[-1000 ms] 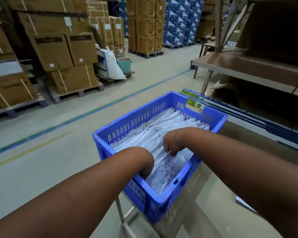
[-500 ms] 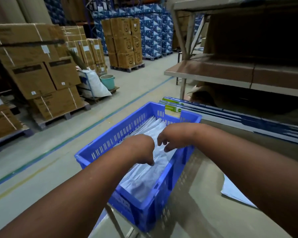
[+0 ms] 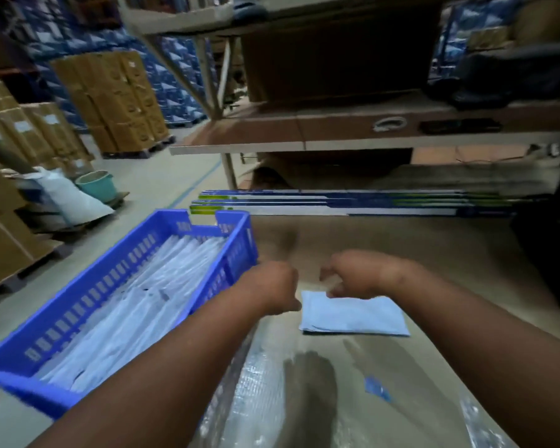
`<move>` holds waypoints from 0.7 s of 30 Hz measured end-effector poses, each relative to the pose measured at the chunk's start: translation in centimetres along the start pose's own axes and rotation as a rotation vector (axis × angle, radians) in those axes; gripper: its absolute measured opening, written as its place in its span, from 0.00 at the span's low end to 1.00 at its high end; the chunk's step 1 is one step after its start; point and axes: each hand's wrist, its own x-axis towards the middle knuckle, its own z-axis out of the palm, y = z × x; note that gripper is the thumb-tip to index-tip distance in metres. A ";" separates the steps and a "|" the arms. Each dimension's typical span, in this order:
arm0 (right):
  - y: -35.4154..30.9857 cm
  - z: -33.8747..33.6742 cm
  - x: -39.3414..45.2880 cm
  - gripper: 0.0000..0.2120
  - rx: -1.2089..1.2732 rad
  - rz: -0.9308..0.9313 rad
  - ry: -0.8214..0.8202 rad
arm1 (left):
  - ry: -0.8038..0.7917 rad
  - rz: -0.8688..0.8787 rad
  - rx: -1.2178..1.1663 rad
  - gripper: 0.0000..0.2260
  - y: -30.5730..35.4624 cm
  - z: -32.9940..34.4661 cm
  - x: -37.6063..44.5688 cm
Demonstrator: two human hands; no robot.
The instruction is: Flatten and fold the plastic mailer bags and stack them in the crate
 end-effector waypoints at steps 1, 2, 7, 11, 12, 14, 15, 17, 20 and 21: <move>1.3 1.7 -0.4 0.22 0.023 0.024 -0.005 | -0.014 0.034 -0.015 0.14 1.0 1.3 0.8; 2.6 3.3 -0.7 0.24 0.045 0.050 0.000 | -0.033 0.059 -0.025 0.17 1.9 2.6 1.6; 7.6 10.5 -2.1 0.46 0.134 0.219 -0.053 | -0.113 0.097 -0.027 0.36 3.7 9.2 4.8; 10.2 15.1 -2.5 0.53 0.224 0.240 -0.056 | -0.210 0.076 -0.061 0.44 3.5 12.6 5.8; 10.4 15.6 -2.8 0.49 0.242 0.228 -0.006 | -0.215 0.058 -0.067 0.44 3.5 13.4 5.8; 10.6 16.3 -3.3 0.43 0.232 0.187 0.051 | -0.161 0.038 -0.061 0.41 3.5 14.6 5.7; 10.6 16.6 -3.6 0.40 0.213 0.166 0.057 | -0.127 0.036 -0.058 0.40 3.6 14.9 5.6; 10.3 17.9 -4.1 0.37 0.200 0.142 0.078 | -0.087 0.032 -0.071 0.36 3.6 15.5 5.1; 8.7 20.2 -5.5 0.36 0.174 0.148 0.114 | -0.014 0.079 -0.023 0.32 3.0 17.6 3.2; 8.1 21.1 -6.1 0.37 0.177 0.152 0.137 | 0.018 0.112 0.005 0.31 2.6 18.6 2.3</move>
